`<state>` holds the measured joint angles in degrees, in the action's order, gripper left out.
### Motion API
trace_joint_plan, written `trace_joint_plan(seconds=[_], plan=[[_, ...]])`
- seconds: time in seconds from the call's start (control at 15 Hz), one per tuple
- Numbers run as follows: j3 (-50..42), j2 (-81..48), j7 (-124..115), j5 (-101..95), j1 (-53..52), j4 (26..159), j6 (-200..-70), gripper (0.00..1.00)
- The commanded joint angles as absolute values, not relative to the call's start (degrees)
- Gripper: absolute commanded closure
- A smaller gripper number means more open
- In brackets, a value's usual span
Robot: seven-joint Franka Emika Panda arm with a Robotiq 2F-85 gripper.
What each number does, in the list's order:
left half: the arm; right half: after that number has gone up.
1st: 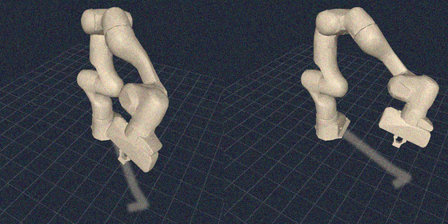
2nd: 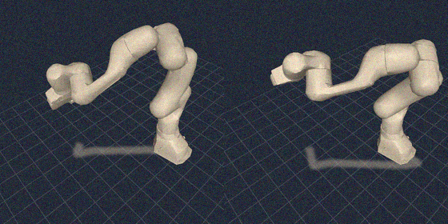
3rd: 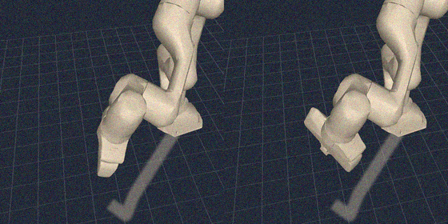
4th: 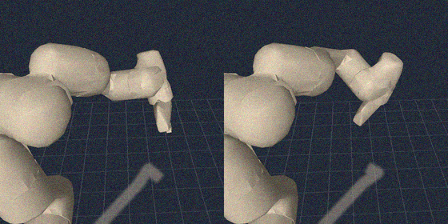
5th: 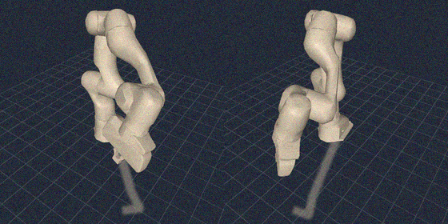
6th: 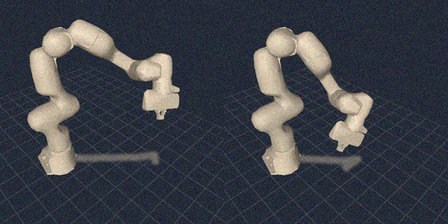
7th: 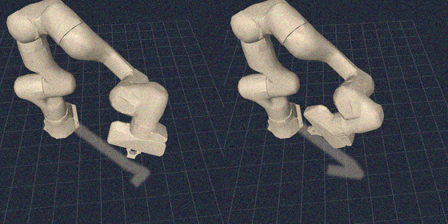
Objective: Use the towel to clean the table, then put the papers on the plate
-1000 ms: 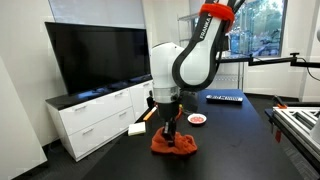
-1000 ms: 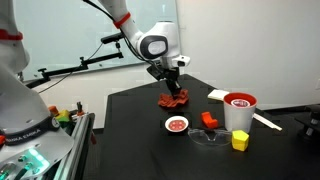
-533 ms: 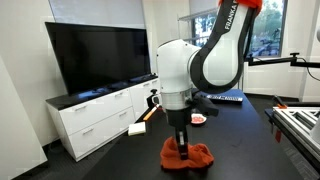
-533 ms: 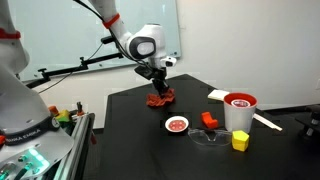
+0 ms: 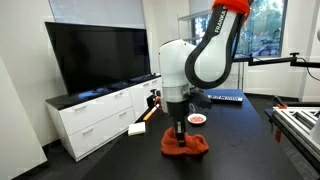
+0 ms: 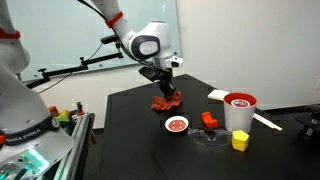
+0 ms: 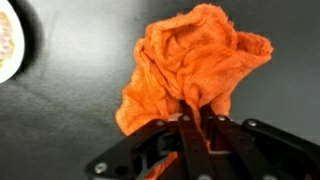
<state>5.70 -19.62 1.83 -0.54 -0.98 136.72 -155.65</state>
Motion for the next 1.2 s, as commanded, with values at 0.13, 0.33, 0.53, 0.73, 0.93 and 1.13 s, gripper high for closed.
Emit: trace_joint_plan(seconds=[0.13,0.33,0.53,0.73,0.93,1.13], plan=[[0.8,-20.9,1.7,-1.8,-0.3,133.3,-156.3,0.97],[0.4,-21.5,1.5,-1.8,-0.6,133.1,-156.5,0.97],[2.2,-20.6,2.2,-1.8,-2.1,135.2,-157.3,0.97],[5.0,-19.1,3.5,-1.5,-3.7,137.7,-158.7,0.97],[7.4,-18.1,4.5,-1.0,-4.6,139.5,-159.2,0.97],[7.4,-18.0,4.3,-1.6,-4.8,139.7,-158.7,0.97]])
